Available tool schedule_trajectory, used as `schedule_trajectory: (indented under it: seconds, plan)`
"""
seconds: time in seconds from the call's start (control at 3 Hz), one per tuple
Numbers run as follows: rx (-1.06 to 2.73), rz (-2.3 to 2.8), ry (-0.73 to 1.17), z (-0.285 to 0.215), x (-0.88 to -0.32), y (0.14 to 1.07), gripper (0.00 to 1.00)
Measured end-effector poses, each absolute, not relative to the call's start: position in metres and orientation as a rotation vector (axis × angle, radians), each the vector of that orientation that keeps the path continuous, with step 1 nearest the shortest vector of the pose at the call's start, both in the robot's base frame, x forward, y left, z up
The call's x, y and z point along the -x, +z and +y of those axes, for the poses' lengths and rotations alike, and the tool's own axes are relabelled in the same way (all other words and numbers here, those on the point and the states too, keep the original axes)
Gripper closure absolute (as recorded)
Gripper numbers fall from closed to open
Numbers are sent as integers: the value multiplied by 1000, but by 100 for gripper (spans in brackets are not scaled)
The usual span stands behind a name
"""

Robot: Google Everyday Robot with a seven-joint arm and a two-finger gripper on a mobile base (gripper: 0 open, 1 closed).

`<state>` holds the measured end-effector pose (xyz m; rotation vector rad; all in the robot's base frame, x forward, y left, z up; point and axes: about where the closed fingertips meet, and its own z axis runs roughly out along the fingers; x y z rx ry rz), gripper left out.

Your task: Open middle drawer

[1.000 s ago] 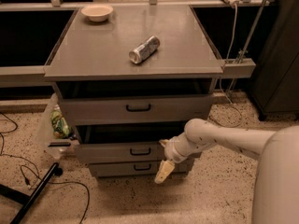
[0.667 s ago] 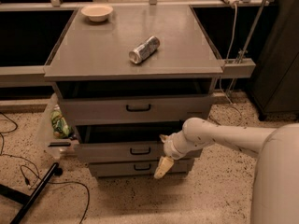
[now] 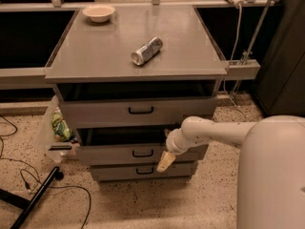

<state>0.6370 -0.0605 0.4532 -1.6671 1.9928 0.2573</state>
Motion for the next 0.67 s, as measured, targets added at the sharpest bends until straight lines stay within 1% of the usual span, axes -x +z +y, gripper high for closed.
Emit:
schedule_trajectory:
  seconds: [0.33, 0.67]
  plan:
    - [1683, 2086, 349, -69, -637, 411, 0]
    - [1695, 2114, 399, -70, -629, 402, 0]
